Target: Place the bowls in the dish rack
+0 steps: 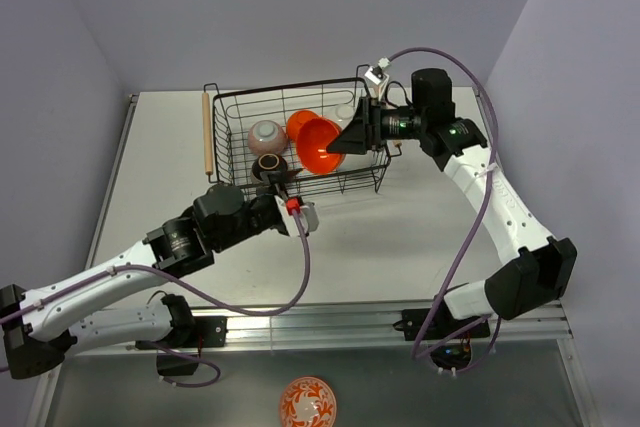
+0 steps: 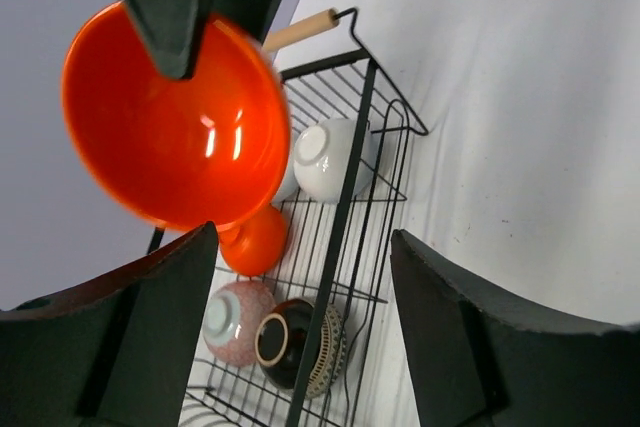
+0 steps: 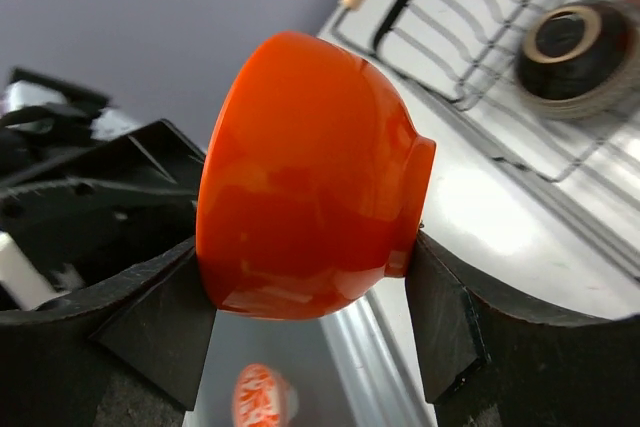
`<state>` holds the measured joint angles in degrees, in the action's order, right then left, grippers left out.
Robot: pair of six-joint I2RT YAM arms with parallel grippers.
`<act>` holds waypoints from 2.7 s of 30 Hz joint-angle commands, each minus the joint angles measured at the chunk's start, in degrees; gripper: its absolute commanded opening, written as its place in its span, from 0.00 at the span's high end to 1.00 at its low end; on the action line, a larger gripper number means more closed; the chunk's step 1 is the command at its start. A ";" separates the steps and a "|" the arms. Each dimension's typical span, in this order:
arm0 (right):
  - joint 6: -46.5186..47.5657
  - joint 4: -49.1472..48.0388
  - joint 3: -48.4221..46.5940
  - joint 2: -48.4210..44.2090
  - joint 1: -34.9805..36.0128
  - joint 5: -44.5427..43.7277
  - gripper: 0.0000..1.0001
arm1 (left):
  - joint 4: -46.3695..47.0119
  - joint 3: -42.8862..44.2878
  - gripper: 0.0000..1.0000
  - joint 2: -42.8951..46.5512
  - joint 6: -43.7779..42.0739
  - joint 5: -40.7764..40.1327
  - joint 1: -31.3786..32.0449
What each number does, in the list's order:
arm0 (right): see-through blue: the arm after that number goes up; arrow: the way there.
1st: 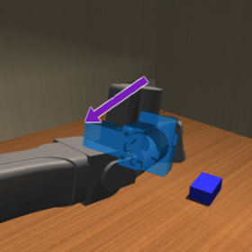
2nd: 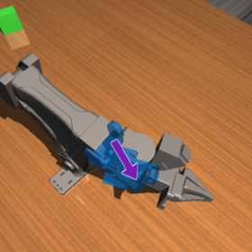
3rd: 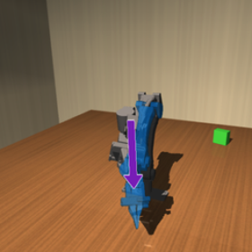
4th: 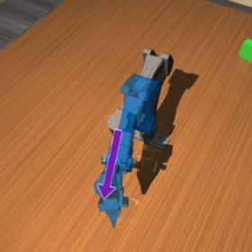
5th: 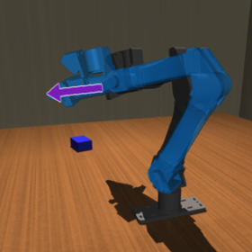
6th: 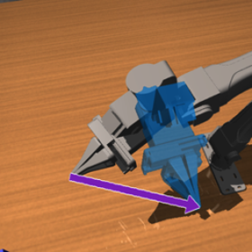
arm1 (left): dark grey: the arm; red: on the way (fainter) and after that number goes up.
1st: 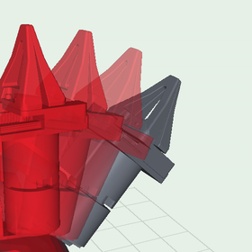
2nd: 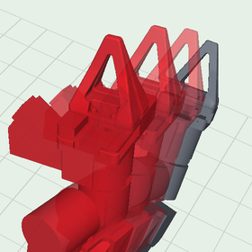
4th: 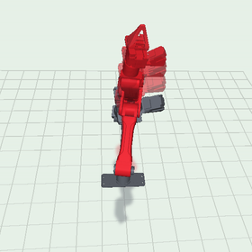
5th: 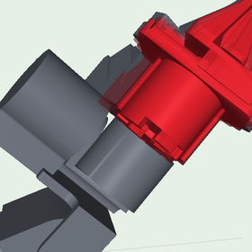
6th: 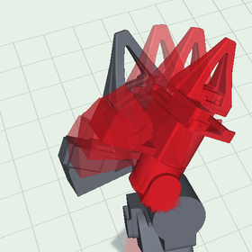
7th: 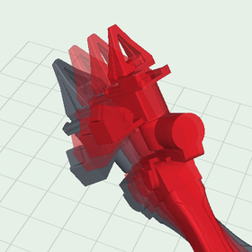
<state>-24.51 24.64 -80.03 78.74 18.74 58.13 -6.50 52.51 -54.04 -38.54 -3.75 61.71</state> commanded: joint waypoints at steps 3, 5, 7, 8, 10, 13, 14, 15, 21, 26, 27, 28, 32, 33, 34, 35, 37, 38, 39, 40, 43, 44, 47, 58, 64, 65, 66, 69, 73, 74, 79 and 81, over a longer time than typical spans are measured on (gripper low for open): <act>15.32 8.21 -10.74 3.34 -1.95 -11.07 1.00 | 1.32 5.22 0.23 1.22 16.27 0.76 -5.10; 20.01 13.03 -16.79 6.85 -2.04 -14.78 1.00 | -0.34 8.11 0.21 0.26 20.94 2.77 -8.79; 25.90 15.07 -20.41 10.27 -1.96 -19.71 1.00 | -2.88 10.23 0.21 -1.32 27.45 4.27 -11.69; 28.09 17.43 -24.08 11.60 -2.04 -20.68 1.00 | -3.77 12.24 0.20 -2.03 29.65 5.06 -14.40; 33.11 19.12 -27.27 15.19 -1.61 -24.27 1.00 | -6.40 14.28 0.16 -3.78 36.82 5.77 -17.05; 40.05 22.11 -32.72 19.59 -0.03 -30.23 1.00 | -8.61 17.18 0.10 -4.93 46.50 9.98 -23.46; 41.81 23.51 -35.26 20.57 0.67 -32.01 1.00 | -10.09 18.67 0.04 -5.72 48.28 10.51 -26.44; 44.87 23.96 -36.33 21.62 1.46 -33.94 1.00 | -10.63 19.38 0.01 -6.07 49.69 11.73 -27.60; 53.94 24.84 -39.41 27.69 9.90 -52.31 1.00 | -13.88 23.25 0.00 -7.57 53.49 13.07 -35.08; 58.69 26.08 -38.81 31.56 14.21 -56.46 1.00 | -15.03 23.43 0.00 -7.48 52.70 12.27 -38.76; 59.40 25.55 -38.36 31.65 14.91 -56.81 1.00 | -14.94 23.17 0.00 -7.31 52.87 12.62 -39.30; 60.10 25.11 -38.10 32.17 15.18 -56.98 1.00 | -14.77 22.73 0.00 -7.13 52.96 13.41 -40.26; 64.48 25.27 -40.55 36.12 16.76 -59.52 1.00 | -14.42 21.58 0.01 -6.60 53.49 15.43 -41.76; 65.55 25.45 -40.82 37.00 17.20 -60.40 1.00 | -14.33 21.41 0.01 -6.52 53.66 15.61 -42.02; 66.60 25.45 -40.82 38.14 18.08 -61.54 1.00 | -14.41 21.23 0.01 -6.43 53.66 15.70 -42.37; 68.87 24.50 -39.78 38.42 18.34 -61.90 1.00 | -14.50 21.14 0.00 -6.43 53.57 16.05 -42.55; 71.26 22.39 -37.41 37.90 19.13 -62.87 1.00 | -14.59 20.97 0.00 -6.34 53.57 16.23 -43.16; 74.05 20.29 -34.96 37.63 19.31 -63.31 1.00 | -14.59 20.79 0.00 -6.17 53.57 16.32 -43.34; 75.30 19.22 -33.80 37.37 19.49 -63.92 1.00 | -14.50 20.62 0.01 -6.08 53.57 16.58 -43.52; 76.44 18.17 -32.83 37.28 19.66 -64.54 1.00 | -14.42 20.18 0.01 -5.81 53.66 16.75 -43.95; 78.74 17.54 -33.60 38.76 20.10 -65.77 1.00 | -14.06 19.47 0.01 -5.64 54.01 17.90 -44.66; 79.18 17.98 -34.05 39.21 20.37 -66.12 1.00 | -13.89 19.38 0.01 -5.64 54.10 18.16 -44.84; 80.49 17.38 -34.41 40.61 20.72 -66.57 1.00 | -13.80 18.94 0.00 -5.90 54.10 18.86 -45.54; 83.66 12.45 -32.56 44.30 21.51 -70.70 1.00 | -15.03 19.47 0.01 -7.13 53.49 22.20 -48.79; 83.40 13.32 -33.08 45.71 21.51 -70.08 1.00 | -15.21 19.47 0.00 -7.39 53.49 23.44 -50.19; 83.31 13.59 -33.17 45.71 21.60 -69.91 1.00 | -15.21 19.38 0.01 -7.31 53.31 23.70 -50.37; 83.14 13.76 -32.83 45.80 21.69 -69.82 1.00 | -15.29 19.30 0.00 -7.39 53.31 23.96 -50.64; 83.22 13.15 -31.25 45.54 21.86 -69.82 1.00 | -15.12 18.95 0.01 -7.39 53.40 24.23 -51.08; 83.14 12.97 -31.24 46.33 22.13 -69.91 1.00 | -15.21 19.03 0.01 -7.57 53.75 25.02 -51.52; 83.14 13.06 -31.24 46.50 22.13 -69.64 1.00 | -15.21 19.03 0.00 -7.57 53.75 24.93 -51.60; 82.87 12.80 -30.28 46.68 22.30 -69.64 1.00 | -15.29 18.51 0.01 -7.13 53.40 25.11 -52.05; 82.87 12.71 -30.01 46.94 22.48 -69.99 1.00 | -15.12 18.42 0.01 -7.22 53.66 25.28 -52.22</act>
<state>58.13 39.83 -110.10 125.49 40.58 -10.92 -22.20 71.22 -61.71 14.72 19.94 9.91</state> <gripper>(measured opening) 0.741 0.995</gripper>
